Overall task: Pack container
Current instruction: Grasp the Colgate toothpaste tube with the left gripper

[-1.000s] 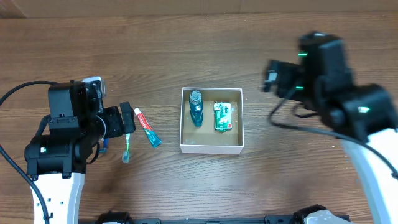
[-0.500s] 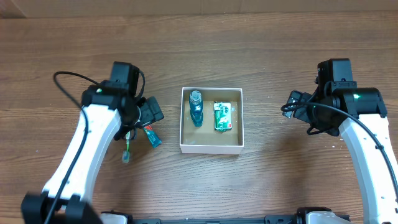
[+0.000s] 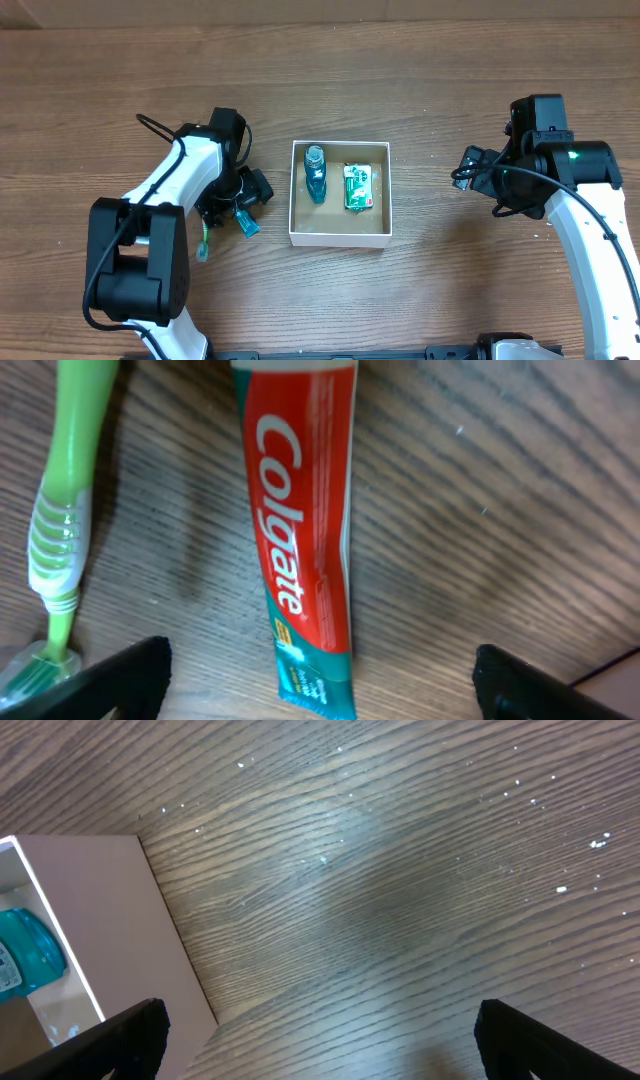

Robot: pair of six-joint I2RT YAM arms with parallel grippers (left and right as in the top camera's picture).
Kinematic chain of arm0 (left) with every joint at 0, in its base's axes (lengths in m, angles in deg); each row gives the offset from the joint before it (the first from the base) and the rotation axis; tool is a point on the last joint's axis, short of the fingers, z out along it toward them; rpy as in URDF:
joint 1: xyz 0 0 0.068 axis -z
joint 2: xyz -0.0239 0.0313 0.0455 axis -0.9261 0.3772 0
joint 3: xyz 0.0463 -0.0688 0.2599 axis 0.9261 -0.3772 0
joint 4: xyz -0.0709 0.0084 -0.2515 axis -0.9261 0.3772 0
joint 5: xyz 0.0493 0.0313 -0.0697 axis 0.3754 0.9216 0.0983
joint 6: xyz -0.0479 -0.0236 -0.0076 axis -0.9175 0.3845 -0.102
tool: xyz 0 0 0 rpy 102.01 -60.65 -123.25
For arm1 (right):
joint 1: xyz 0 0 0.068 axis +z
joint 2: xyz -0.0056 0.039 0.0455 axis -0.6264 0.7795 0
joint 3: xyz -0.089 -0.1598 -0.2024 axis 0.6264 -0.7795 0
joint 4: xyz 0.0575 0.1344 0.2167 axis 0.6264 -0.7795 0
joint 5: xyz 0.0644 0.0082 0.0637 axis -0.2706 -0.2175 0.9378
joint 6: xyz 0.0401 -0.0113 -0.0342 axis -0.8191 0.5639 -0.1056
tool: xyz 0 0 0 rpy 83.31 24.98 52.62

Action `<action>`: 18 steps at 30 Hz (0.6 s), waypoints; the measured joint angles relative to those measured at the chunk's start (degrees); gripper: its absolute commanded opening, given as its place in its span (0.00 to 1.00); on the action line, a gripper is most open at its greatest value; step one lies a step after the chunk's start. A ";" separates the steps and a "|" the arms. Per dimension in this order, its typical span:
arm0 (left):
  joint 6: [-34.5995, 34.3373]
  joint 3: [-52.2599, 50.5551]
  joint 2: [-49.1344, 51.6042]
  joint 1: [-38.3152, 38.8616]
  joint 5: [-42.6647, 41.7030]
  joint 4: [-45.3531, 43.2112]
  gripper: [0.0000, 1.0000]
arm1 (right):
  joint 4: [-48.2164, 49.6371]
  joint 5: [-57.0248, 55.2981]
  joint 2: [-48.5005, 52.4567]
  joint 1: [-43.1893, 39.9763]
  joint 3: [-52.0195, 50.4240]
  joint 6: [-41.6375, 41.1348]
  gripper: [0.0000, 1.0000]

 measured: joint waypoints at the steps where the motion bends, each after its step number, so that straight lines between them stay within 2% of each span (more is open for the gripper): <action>1: -0.13 0.00 0.00 0.00 -0.04 0.02 0.77 | -0.13 0.00 0.00 0.00 0.00 -0.02 1.00; 9: -0.26 0.00 0.00 0.00 0.33 -1.60 0.88 | -0.81 0.17 0.00 0.00 0.00 0.00 1.00; 18: -1.31 0.00 1.11 0.00 2.89 -3.26 0.91 | -0.79 0.17 0.00 0.00 0.00 0.00 1.00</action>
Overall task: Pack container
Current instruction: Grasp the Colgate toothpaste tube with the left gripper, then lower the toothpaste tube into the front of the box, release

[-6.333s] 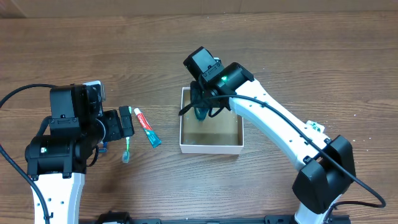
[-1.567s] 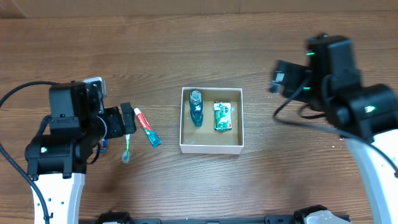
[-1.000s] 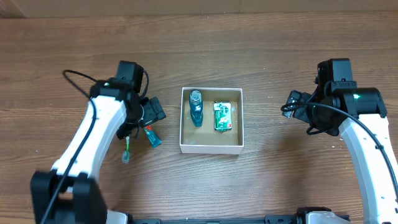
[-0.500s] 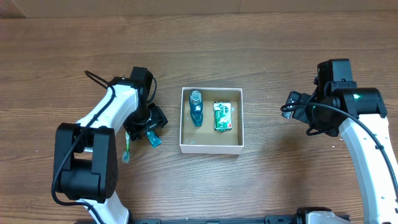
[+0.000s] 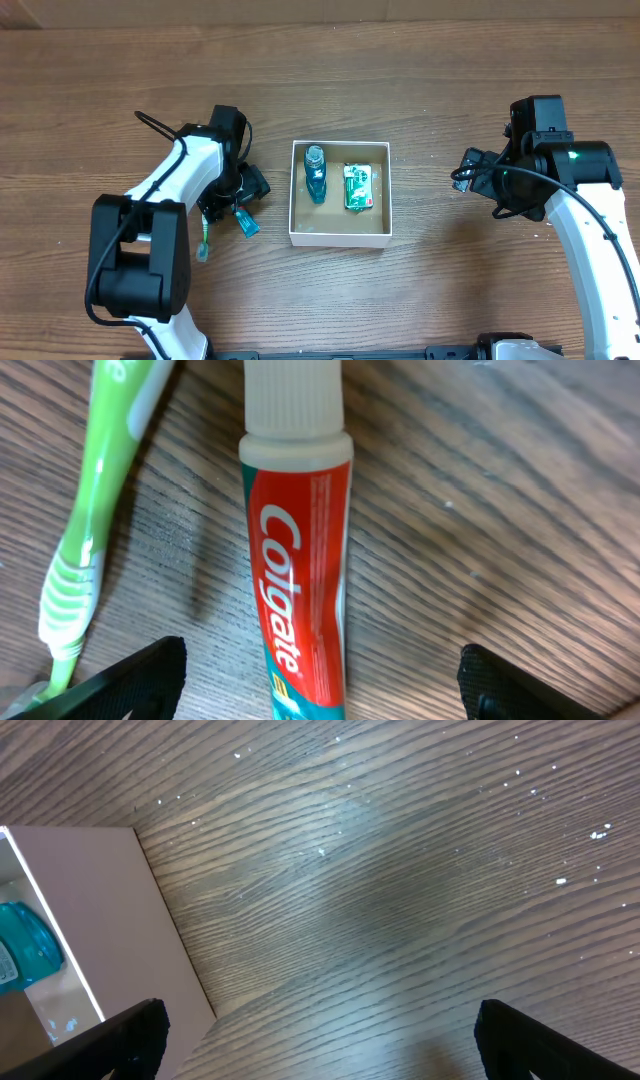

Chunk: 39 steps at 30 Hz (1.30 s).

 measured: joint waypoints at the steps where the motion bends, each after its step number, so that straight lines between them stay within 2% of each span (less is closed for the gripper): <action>1: -0.02 0.00 0.59 0.00 0.17 -0.15 0.87 | 0.00 0.00 0.00 0.00 0.00 0.00 1.00; 2: 0.00 0.00 1.29 0.00 0.17 -0.15 0.81 | 0.00 0.00 0.00 0.00 0.00 0.00 1.00; 3: -0.02 0.11 1.49 0.00 -0.02 -0.17 0.70 | 0.04 0.00 0.00 0.00 0.00 0.02 1.00; 5: -0.09 0.15 1.53 0.00 -0.09 -0.15 0.32 | 0.00 0.02 0.00 0.00 0.00 0.04 1.00; 10: 0.31 0.24 1.73 0.00 0.20 1.25 0.22 | -0.02 0.02 0.00 0.00 0.00 0.02 1.00; 14: 0.50 1.92 2.47 0.00 1.97 4.68 0.05 | -0.02 0.00 0.00 0.00 0.00 0.13 1.00; 20: 1.55 13.16 2.10 0.13 9.07 14.40 0.04 | 0.02 0.02 0.00 0.00 -0.04 0.24 1.00; 25: 5.33 15.08 -10.05 3.45 11.02 14.71 0.04 | 1.01 0.42 0.00 -5.11 -0.04 -0.83 1.00; 28: 13.97 15.87 -21.40 10.45 11.41 11.96 0.04 | 1.07 1.36 0.00 -9.22 -0.04 -1.57 1.00; 31: 25.94 16.63 -27.87 22.03 11.65 10.03 0.04 | 1.09 1.92 0.00 -9.70 -0.04 -1.77 1.00; 34: 35.89 16.65 -27.43 32.02 11.39 9.27 0.04 | 1.31 2.36 0.00 -9.70 -0.04 -1.81 1.00; 39: 41.42 16.70 -17.70 35.26 10.51 8.52 0.05 | 1.38 2.40 0.00 -9.70 -0.04 -1.79 1.00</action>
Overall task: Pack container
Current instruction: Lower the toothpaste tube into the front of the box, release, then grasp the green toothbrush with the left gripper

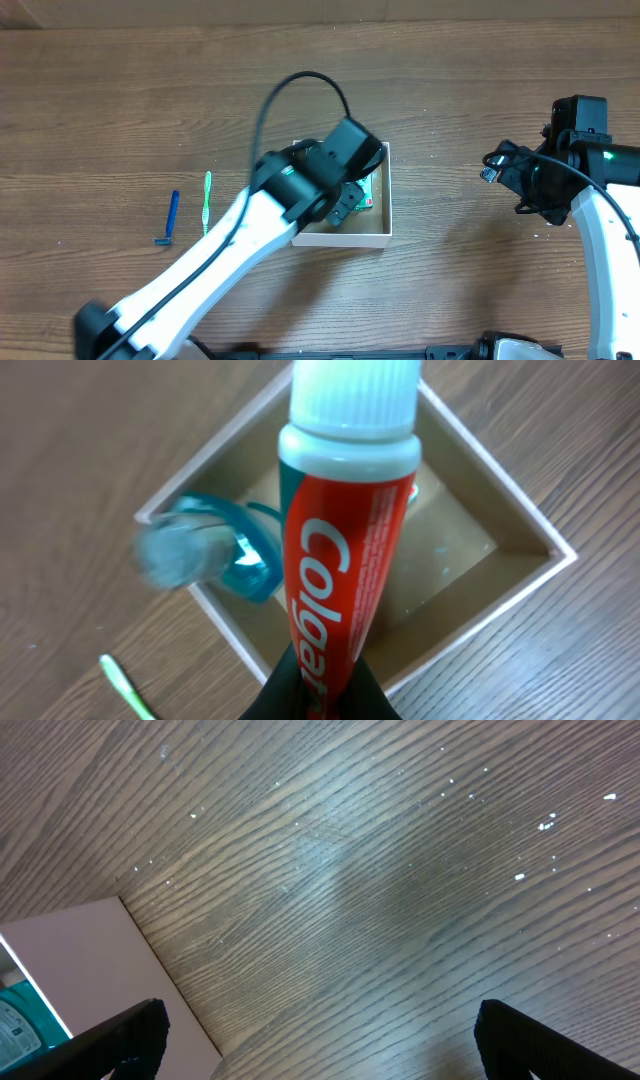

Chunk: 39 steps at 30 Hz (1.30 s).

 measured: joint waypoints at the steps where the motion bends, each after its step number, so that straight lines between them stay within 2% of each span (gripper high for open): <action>1: 0.48 0.00 2.95 0.00 -0.26 -0.37 0.05 | 0.04 -0.02 0.00 0.00 0.00 0.00 1.00; 4: 0.92 0.00 10.99 0.00 -0.66 -1.31 0.13 | 0.00 0.00 0.00 0.00 0.00 0.04 1.00; 6: 1.05 0.00 15.15 0.00 -1.03 -1.20 0.39 | -0.07 0.00 0.00 0.00 0.00 0.07 1.00; 9: 1.51 0.00 16.79 0.00 -1.90 -0.92 0.49 | -0.09 0.00 0.00 0.00 0.00 0.11 1.00; 11: 1.64 0.31 16.76 0.00 -2.19 0.44 0.50 | -0.13 0.00 0.00 0.00 0.00 0.11 1.00; 12: 1.49 1.68 16.79 0.00 -2.23 3.78 0.49 | -0.15 0.02 0.00 0.00 0.00 0.11 1.00; 16: 0.35 10.95 14.58 0.00 -1.53 12.55 0.51 | -0.02 0.11 0.00 0.00 0.00 0.44 1.00; 17: -1.49 13.64 12.15 0.00 0.26 15.28 0.53 | 0.04 0.15 0.00 0.00 0.00 0.46 1.00; 20: -8.02 16.02 3.63 -0.92 5.18 19.39 0.69 | 0.13 0.20 0.00 0.00 0.00 0.90 1.00; 21: -10.73 16.31 -0.28 -2.64 6.95 20.83 0.78 | 0.11 0.22 0.00 0.00 0.00 1.11 1.00; 22: -13.22 16.74 -3.76 -5.40 8.22 22.25 0.83 | 0.07 0.22 0.00 0.00 0.00 1.33 1.00; 24: -18.25 17.05 -8.48 -13.64 9.68 24.50 0.84 | 0.17 0.20 0.00 0.00 0.00 1.77 1.00; 26: -20.17 16.85 -9.42 -21.57 8.31 24.35 0.84 | 0.17 0.20 0.00 0.00 0.00 1.99 1.00; 29: -21.73 11.10 -9.14 -32.65 4.33 20.74 0.89 | 0.17 0.20 0.00 0.00 -0.07 2.21 1.00; 32: -22.16 -2.49 -8.22 -39.91 0.63 10.88 0.90 | 0.15 0.17 0.00 0.00 -0.22 2.25 1.00; 35: -22.12 -16.90 -5.42 -44.96 -4.09 0.55 0.89 | 0.20 0.15 0.00 0.00 -0.31 2.47 1.00; 39: -22.08 -25.70 0.85 -45.92 -7.10 -5.73 0.90 | 0.15 0.17 0.00 0.00 -0.31 2.71 1.00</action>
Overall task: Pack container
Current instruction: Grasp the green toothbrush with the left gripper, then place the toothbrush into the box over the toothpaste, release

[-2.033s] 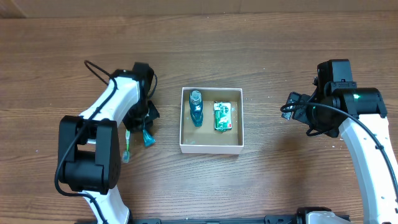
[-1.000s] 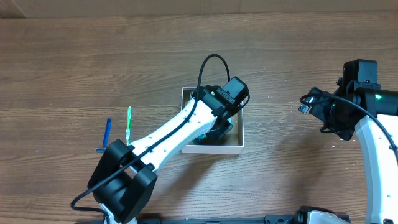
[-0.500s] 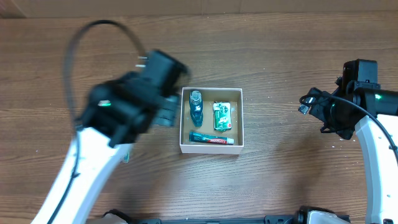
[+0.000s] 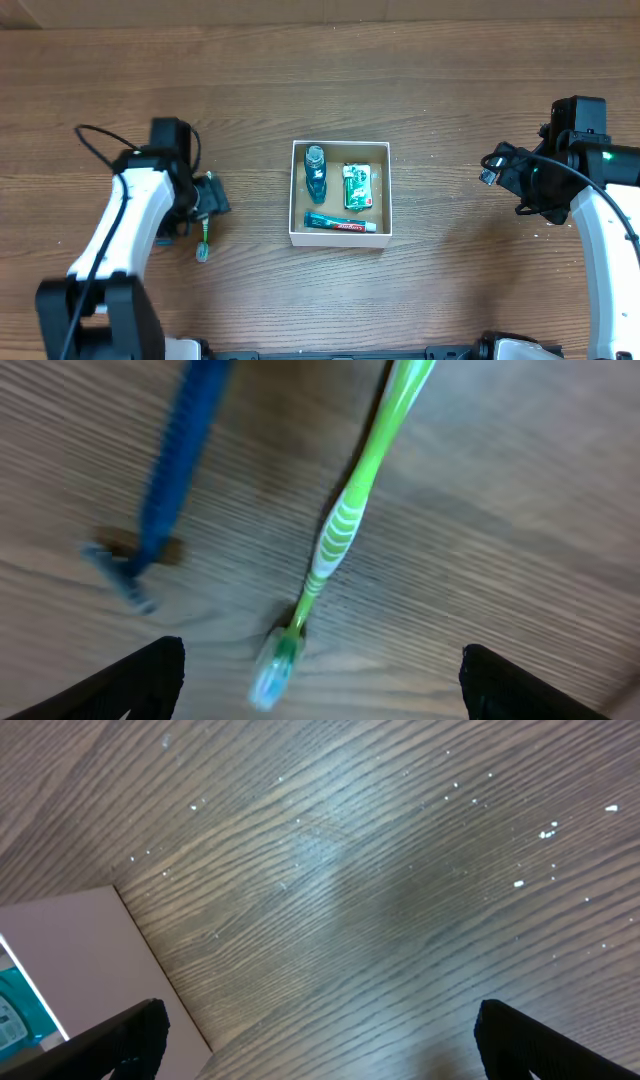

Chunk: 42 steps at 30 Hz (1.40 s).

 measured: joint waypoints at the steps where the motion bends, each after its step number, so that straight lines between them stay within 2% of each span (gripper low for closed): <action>1: 0.00 -0.90 1.81 0.02 -0.44 -1.09 0.90 | 0.00 0.00 0.00 0.00 0.00 0.04 1.00; 7: 1.09 -1.31 10.21 0.02 -2.56 -6.38 0.89 | -0.02 0.00 0.00 0.00 0.00 0.28 1.00; 9: 1.92 -1.25 10.93 0.02 -2.67 -7.26 0.83 | -0.04 0.00 0.00 0.00 0.00 0.35 1.00; 12: 2.10 -1.22 10.93 -0.02 -2.38 -8.35 0.44 | -0.02 -0.02 0.00 0.00 0.00 0.33 1.00; 14: 3.02 -1.20 10.93 -0.15 -2.12 -8.98 0.29 | -0.02 0.00 0.00 0.00 0.00 0.33 1.00; 15: 3.30 -1.20 10.93 -0.20 -2.01 -8.98 0.24 | -0.02 0.00 0.00 0.00 0.00 0.35 1.00; 17: 3.41 -1.20 10.93 -0.20 -2.01 -8.79 0.21 | 0.00 0.00 0.00 0.00 0.00 0.35 1.00; 19: 3.41 -1.20 10.93 -0.20 -2.08 -8.28 0.07 | 0.00 0.00 0.00 0.00 0.00 0.35 1.00; 20: 3.69 -1.20 10.93 -0.20 -2.16 -8.04 0.04 | -0.02 -0.02 0.00 0.00 0.00 0.33 1.00; 23: 3.56 -1.07 10.93 -0.17 -2.49 -7.48 0.04 | 0.00 0.00 0.00 0.00 0.00 0.35 1.00; 26: 3.61 0.28 11.10 -0.17 -2.91 -2.78 0.04 | -0.04 0.00 0.00 0.00 0.00 0.35 1.00; 29: 3.69 7.32 11.21 0.07 -2.93 4.50 0.04 | 0.00 0.00 0.00 0.00 -0.02 0.37 1.00; 32: 4.59 15.50 7.32 3.23 -2.78 8.11 0.04 | 0.00 0.00 0.00 0.00 -0.02 0.37 1.00; 34: 6.03 19.65 1.29 7.80 -2.64 8.35 0.04 | 0.02 0.00 0.00 0.00 -0.02 0.35 1.00; 38: 13.60 24.02 -11.85 23.45 -2.25 5.73 0.04 | 0.48 0.02 0.00 0.00 -0.02 0.35 1.00; 42: 20.04 24.09 -12.41 36.13 -1.22 5.81 0.04 | 0.63 0.00 0.00 0.00 -0.02 0.35 1.00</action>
